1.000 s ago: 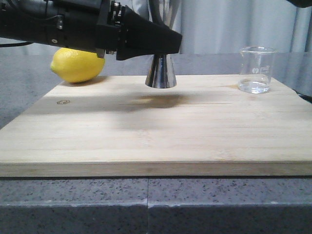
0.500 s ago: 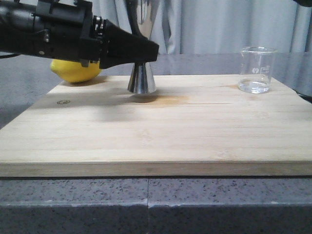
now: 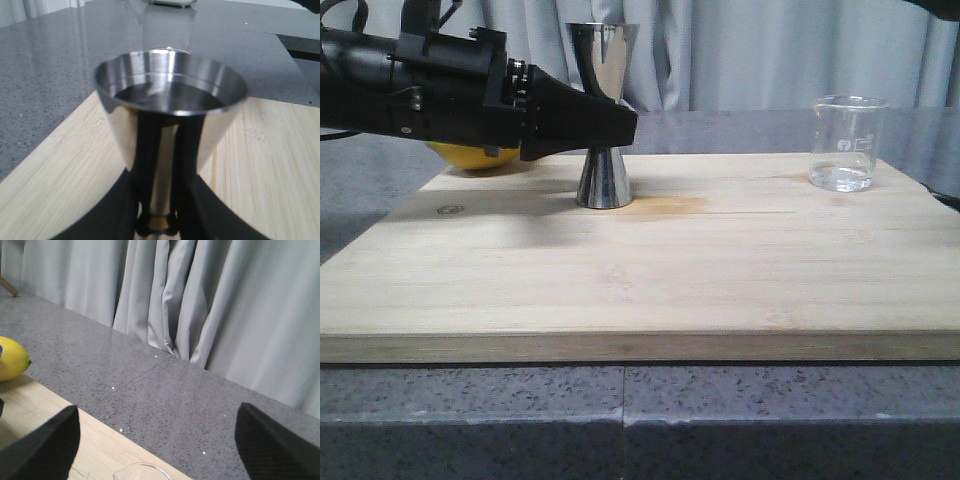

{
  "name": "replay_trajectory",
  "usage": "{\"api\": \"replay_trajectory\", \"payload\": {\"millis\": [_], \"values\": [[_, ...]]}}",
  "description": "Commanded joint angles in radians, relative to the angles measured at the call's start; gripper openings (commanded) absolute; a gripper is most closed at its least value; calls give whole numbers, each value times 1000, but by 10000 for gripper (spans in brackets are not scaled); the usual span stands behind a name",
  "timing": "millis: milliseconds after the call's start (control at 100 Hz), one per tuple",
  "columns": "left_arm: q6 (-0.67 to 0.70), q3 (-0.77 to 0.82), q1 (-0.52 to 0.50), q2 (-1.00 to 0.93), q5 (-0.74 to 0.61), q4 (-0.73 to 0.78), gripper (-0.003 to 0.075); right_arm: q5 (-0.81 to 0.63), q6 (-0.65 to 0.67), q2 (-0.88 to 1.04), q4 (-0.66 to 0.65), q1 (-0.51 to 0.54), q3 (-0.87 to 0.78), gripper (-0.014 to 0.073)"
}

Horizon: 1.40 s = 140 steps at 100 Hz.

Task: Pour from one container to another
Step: 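Lower the filled jigger onto the board and release with the left gripper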

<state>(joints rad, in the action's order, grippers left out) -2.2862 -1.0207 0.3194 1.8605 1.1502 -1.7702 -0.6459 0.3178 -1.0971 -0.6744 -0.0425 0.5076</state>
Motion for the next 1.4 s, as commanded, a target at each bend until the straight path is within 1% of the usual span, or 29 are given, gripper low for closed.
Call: {"api": "replay_trajectory", "payload": {"millis": [0, 90, 160, 230, 290, 300, 390, 590, 680, 780, 920, 970, 1040, 1090, 1100, 1110, 1120, 1140, 1160, 1240, 1350, 1390], "values": [[-3, -26, -2, -40, 118, -81, 87, -56, -11, 24, 16, 7, 24, 586], [-3, -26, -2, -40, 118, -81, 92, -54, -11, 24, 14, 7, 24, 586], [-3, -26, -2, -40, 118, -81, 126, -56, -11, 24, 14, 7, 24, 586], [-3, -26, -2, -40, 118, -81, 187, -56, -11, 24, 14, 7, 24, 586], [-3, -26, -2, -42, 118, -81, 261, -56, -11, 24, 12, 7, 24, 586], [-3, -26, -2, -42, 118, -81, 261, -56, -11, 24, 12, 7, 24, 586], [-1, -26, -2, -42, 118, -81, 363, -56, -11, 24, 12, 7, 24, 586], [14, -26, -2, -46, 118, -81, 536, -56, -11, 24, 12, 7, 24, 586], [58, -26, -2, -65, 102, -68, 571, -56, -11, 24, 12, 7, 24, 586], [120, -26, -2, -104, 42, 8, 571, -29, 3, 24, 12, 7, 41, 586], [209, -26, -2, -159, -23, 97, 571, 51, 153, 24, -5, 7, 95, 586], [233, -26, -2, -179, -41, 123, 570, 86, 209, 24, -42, 7, 123, 586], [285, -26, -2, -211, -80, 162, 570, 134, 328, 24, -117, 7, 160, 586], [320, -26, -2, -236, -111, 204, 570, 170, 435, 24, -193, 7, 187, 586], [333, -26, -2, -244, -125, 216, 570, 178, 470, 24, -232, 7, 194, 586], [340, -26, -2, -247, -125, 222, 570, 182, 487, 24, -232, 7, 198, 586], [347, -26, -2, -254, -136, 228, 570, 186, 505, 24, -260, 7, 202, 586], [371, -26, -2, -265, -149, 257, 570, 203, 578, 24, -302, 7, 215, 586], [380, -26, -2, -272, -156, 271, 570, 208, 614, 24, -329, 7, 221, 586], [452, -26, -2, -317, -195, 360, 570, 212, 817, 24, -514, 7, 248, 586], [575, -26, -2, -384, -242, 495, 570, 213, 1043, 24, -755, 7, 280, 586], [614, -26, -2, -407, -257, 538, 570, 214, 1102, 24, -826, 7, 287, 586]]}}
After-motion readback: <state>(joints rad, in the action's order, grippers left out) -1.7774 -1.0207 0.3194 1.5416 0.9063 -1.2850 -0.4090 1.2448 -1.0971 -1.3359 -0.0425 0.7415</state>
